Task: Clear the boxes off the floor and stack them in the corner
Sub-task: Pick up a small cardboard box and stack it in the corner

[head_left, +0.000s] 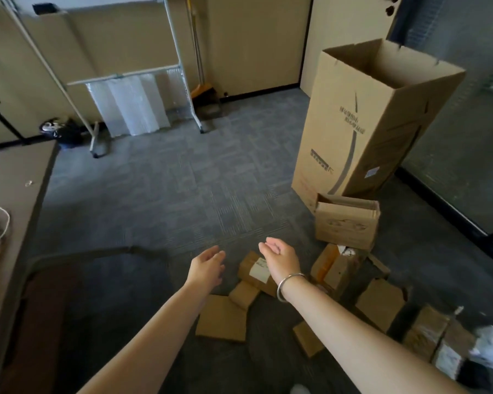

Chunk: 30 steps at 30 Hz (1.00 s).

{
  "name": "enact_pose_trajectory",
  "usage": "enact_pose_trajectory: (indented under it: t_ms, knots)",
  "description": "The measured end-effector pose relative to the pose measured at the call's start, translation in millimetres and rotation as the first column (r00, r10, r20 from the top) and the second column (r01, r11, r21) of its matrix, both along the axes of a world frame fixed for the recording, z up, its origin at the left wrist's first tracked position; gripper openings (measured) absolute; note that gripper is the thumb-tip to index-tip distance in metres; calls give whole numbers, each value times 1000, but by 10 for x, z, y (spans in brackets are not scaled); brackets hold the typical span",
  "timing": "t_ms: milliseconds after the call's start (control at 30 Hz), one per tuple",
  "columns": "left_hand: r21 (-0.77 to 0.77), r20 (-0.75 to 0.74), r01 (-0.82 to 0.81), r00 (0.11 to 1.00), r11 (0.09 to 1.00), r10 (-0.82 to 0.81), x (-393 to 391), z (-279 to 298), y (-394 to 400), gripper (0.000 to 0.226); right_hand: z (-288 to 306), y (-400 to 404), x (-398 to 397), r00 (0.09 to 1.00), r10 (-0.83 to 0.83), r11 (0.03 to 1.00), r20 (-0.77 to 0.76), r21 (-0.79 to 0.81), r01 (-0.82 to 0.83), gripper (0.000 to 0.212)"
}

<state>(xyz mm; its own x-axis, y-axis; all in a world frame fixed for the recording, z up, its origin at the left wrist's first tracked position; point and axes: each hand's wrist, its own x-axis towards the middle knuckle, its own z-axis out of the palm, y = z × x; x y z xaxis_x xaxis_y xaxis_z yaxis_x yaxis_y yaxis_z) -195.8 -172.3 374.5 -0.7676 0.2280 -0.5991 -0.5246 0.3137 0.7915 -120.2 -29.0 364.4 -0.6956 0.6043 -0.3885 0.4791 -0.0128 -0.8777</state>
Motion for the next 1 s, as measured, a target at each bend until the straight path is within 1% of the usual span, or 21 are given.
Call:
enact_pose_trajectory:
  t_ms: [67,133,167,233,333,433,467,500,600,733,800,900,1000]
  knots:
    - [-2,13,-16,1000,1000,16,-143,-355,128,47,-380,56,-216,999,38,999,20,-12,-38,42]
    - [4,33,-33,999,999,33,-217,-545,208,48,-595,86,-317,999,46,998,21,-34,-46,42]
    - [18,36,-53,998,998,52,-282,-795,257,49,-851,105,-409,998,63,997,8,-42,-63,44]
    - [31,64,-76,995,997,73,-359,-1175,317,50,-1251,145,-500,996,81,995,29,-61,-79,47]
    - [12,101,-102,990,995,100,-406,-1749,356,50,-1865,171,-539,991,112,991,75,-81,-106,51]
    - [-22,133,-145,980,989,147,-472,-2284,346,51,-2431,158,-554,988,117,989,104,-103,-106,51]
    - [-34,143,-156,977,987,159,-507,-2602,336,52,-2743,122,-570,986,116,989,120,-107,-103,50]
    - [-41,155,-167,973,985,171,-537,-2678,326,52,-2834,115,-590,985,115,988,125,-116,-100,49]
    - [-70,150,-160,974,985,169,-631,-3319,289,51,-3466,25,-668,985,115,987,128,-126,-99,48]
    - [-72,137,-170,974,983,178,-789,-3983,232,52,-4102,-34,-801,984,114,988,137,-118,-98,49]
    - [-79,105,-176,977,981,184,-873,-4325,188,53,-4425,-53,-863,987,85,990,140,-124,-68,44]
    - [-67,82,-187,978,980,193,-1001,-4785,138,55,-4875,-63,-947,985,48,994,163,-104,-31,21]
    - [-62,52,-181,981,981,185,-1109,-5186,90,55,-5295,-150,-1008,981,43,996,188,-79,-28,14]
